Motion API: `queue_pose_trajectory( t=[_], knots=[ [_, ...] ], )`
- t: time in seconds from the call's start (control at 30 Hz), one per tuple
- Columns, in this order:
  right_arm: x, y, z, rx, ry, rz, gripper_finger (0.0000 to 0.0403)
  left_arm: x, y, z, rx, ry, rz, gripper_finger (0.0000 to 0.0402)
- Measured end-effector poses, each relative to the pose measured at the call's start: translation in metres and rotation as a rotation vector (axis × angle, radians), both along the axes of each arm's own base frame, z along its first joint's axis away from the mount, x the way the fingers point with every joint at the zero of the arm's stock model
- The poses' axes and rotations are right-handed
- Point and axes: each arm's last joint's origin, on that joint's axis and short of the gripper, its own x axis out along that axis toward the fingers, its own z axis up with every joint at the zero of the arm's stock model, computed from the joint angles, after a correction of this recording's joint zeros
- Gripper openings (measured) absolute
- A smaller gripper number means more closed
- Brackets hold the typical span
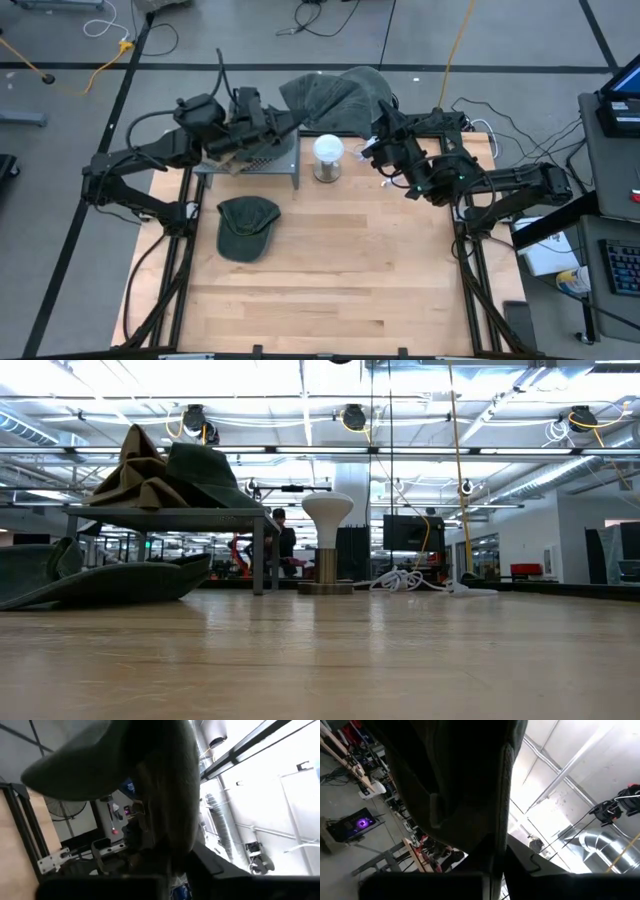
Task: Pick & Place hat
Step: Stack the right black cap on the black cap on the shelf
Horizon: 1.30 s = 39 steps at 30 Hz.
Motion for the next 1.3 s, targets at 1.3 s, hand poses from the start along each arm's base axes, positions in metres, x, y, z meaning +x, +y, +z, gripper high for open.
queue_pose_trajectory(
  t=[1.3],
  knots=[
    [-0.012, 0.12, -0.095, 0.851, -0.433, 0.749, 0.004, -0.071, 0.089, 0.014, 0.26, 0.011, -0.48, 0.0019]
  ],
)
